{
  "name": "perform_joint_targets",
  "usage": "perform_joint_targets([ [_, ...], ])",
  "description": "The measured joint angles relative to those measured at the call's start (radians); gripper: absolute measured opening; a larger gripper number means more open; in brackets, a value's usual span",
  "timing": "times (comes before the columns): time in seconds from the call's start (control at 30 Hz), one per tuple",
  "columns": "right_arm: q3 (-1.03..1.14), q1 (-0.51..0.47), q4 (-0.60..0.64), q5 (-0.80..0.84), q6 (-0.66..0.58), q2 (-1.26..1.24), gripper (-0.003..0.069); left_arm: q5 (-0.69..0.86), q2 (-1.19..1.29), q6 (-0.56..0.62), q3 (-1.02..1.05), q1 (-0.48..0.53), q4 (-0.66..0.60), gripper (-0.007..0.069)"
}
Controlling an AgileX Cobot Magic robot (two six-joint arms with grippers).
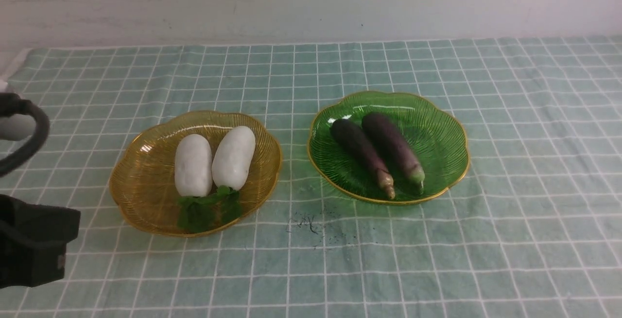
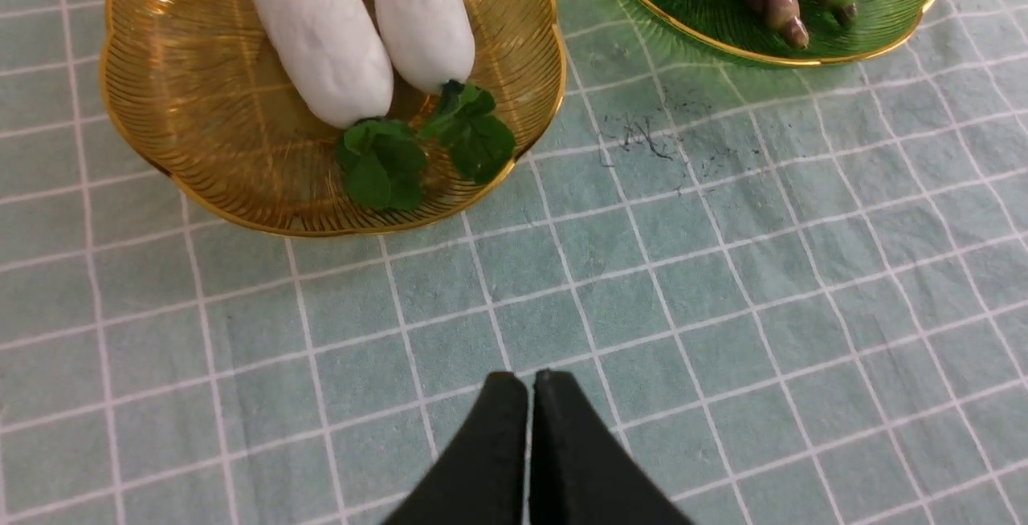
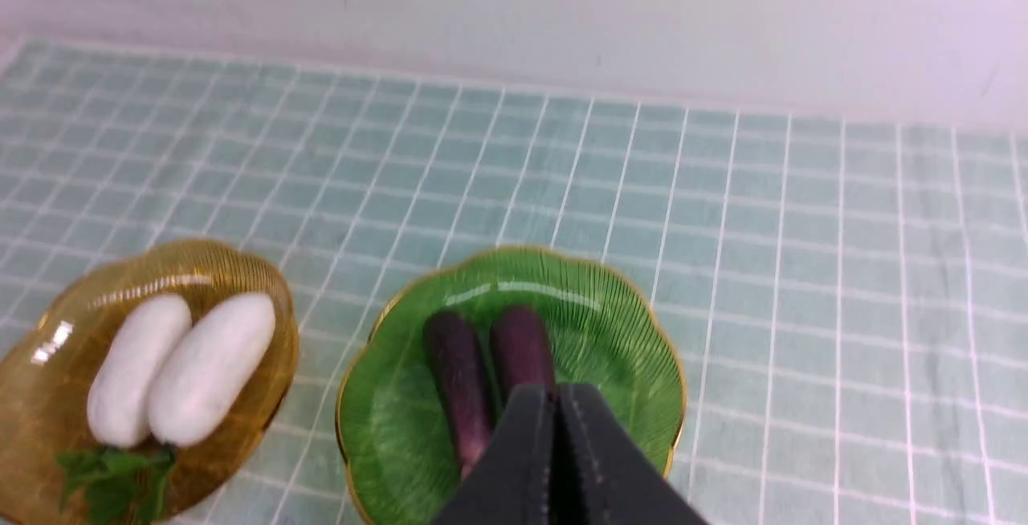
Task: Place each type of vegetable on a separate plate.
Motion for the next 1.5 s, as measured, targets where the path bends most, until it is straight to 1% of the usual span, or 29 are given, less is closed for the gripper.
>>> perform_joint_targets([
  [0.07, 0.221, 0.0, -0.001, -0.189, 0.0, -0.156, -0.0013, -0.036, 0.0, 0.0, 0.018, 0.0, 0.0, -0.0008],
  [0.1, 0.346, 0.0, -0.002, -0.315, 0.0, -0.229, -0.0014, -0.051, 0.0, 0.0, 0.025, 0.0, 0.0, -0.0008],
  [0.13, 0.346, 0.0, -0.002, -0.315, 0.0, -0.244, -0.0014, -0.056, 0.0, 0.0, 0.027, 0.0, 0.0, -0.0008],
  [0.17, 0.536, 0.0, -0.002, -0.512, 0.001, -0.382, -0.0014, -0.066, 0.0, 0.0, 0.031, 0.0, 0.0, -0.0008],
  [0.2, 0.64, 0.0, -0.004, -0.624, 0.001, -0.461, -0.0014, -0.069, 0.0, 0.0, 0.034, 0.0, 0.0, -0.0008],
  [0.23, 0.66, 0.0, -0.004, -0.671, 0.001, -0.477, -0.0014, -0.069, 0.0, 0.0, 0.035, 0.0, 0.0, -0.0008],
  [0.27, 0.813, 0.0, -0.006, -0.832, 0.001, -0.591, -0.0015, -0.071, 0.0, 0.0, 0.036, 0.0, 0.0, -0.0008],
  [0.3, 0.831, 0.0, -0.006, -0.854, 0.001, -0.623, -0.0015, -0.071, 0.0, 0.0, 0.036, 0.0, 0.0, -0.0008],
  [0.33, 0.967, 0.0, -0.008, -1.012, 0.0, -0.748, -0.0015, -0.082, 0.0, 0.0, 0.036, 0.0, 0.0, -0.0008],
  [0.37, 1.02, 0.0, -0.007, -1.06, -0.002, -0.819, -0.0015, -0.087, 0.0, 0.0, 0.036, 0.0, 0.0, -0.0008],
  [0.4, 1.028, 0.0, -0.007, -1.066, -0.003, -0.845, -0.0015, -0.087, 0.0, 0.0, 0.036, 0.0, 0.0, -0.0008],
  [0.43, 1.072, 0.0, 0.0, -1.078, -0.013, -0.925, -0.0015, -0.09, 0.0, 0.0, 0.036, 0.0, 0.0, -0.0008],
  [0.5, 1.099, 0.0, 0.009, -1.035, -0.06, -1.008, -0.0015, -0.096, 0.0, 0.0, 0.036, 0.0, 0.0, -0.0008],
  [0.53, 1.098, 0.0, 0.01, -1.032, -0.06, -1.011, -0.0015, -0.098, 0.0, 0.0, 0.037, 0.0, 0.0, -0.0008],
  [0.6, 1.101, 0.0, 0.01, -0.996, -0.111, -1.029, -0.0015, -0.127, -0.006, 0.0, 0.043, 0.0, -0.001, -0.0008],
  [0.73, 1.102, 0.0, 0.012, -0.982, -0.144, -1.031, -0.0015, -0.173, -0.055, 0.001, 0.079, 0.0, -0.004, -0.0008],
  [1.0, 1.11, 0.0, 0.013, -0.939, -0.154, -1.031, -0.0015, -0.351, -0.341, 0.001, 0.288, 0.0, -0.004, -0.0008],
  [1.2, 1.11, 0.0, 0.013, -0.926, -0.155, -1.031, -0.0015, -0.315, -0.434, 0.001, 0.324, 0.0, -0.004, -0.0008],
  [1.5, 1.11, 0.0, 0.013, -0.925, -0.156, -1.031, -0.0015, -0.282, -0.442, 0.014, 0.324, 0.0, 0.0, -0.0008],
])
